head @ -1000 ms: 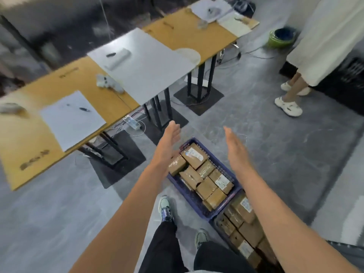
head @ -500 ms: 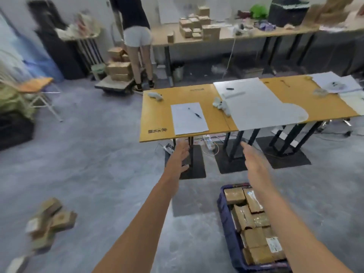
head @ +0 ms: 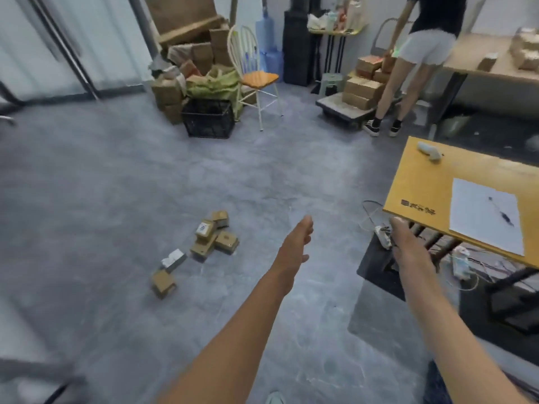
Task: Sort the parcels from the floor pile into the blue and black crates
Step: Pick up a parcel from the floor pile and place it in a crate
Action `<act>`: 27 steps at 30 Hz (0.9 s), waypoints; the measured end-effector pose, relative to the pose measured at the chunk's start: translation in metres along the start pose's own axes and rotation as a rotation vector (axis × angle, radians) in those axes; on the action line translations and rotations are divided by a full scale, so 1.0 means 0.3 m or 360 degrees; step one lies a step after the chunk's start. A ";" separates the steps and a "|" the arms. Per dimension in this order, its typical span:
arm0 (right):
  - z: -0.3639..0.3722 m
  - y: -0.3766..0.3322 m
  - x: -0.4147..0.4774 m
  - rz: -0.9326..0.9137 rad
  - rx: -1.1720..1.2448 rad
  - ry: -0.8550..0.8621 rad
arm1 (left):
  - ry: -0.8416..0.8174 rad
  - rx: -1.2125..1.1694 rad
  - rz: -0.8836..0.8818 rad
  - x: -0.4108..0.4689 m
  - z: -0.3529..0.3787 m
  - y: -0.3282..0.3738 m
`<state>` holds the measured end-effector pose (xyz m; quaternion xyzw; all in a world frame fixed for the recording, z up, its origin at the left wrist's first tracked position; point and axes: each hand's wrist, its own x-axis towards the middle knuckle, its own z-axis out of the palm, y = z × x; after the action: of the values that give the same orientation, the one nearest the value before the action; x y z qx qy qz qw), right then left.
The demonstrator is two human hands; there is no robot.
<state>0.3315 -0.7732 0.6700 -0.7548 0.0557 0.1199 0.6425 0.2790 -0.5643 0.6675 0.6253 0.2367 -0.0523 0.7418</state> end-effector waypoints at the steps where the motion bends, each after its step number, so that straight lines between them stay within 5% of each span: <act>1: 0.062 0.001 0.006 -0.0034 -0.0034 -0.0073 | 0.0053 -0.0038 -0.0010 -0.008 -0.060 -0.009; 13: 0.616 -0.008 0.066 -0.0172 -0.0255 -0.0822 | 0.0770 -0.0382 -0.0065 -0.178 -0.509 -0.126; 27: 0.883 0.029 0.119 -0.0052 -0.0424 -0.1513 | 0.1379 -0.0584 -0.0159 -0.254 -0.572 -0.257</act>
<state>0.3349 -0.5117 0.6140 -0.6929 -0.2713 0.4471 0.4965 0.1339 -0.4338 0.6116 0.4359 0.5594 0.2206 0.6696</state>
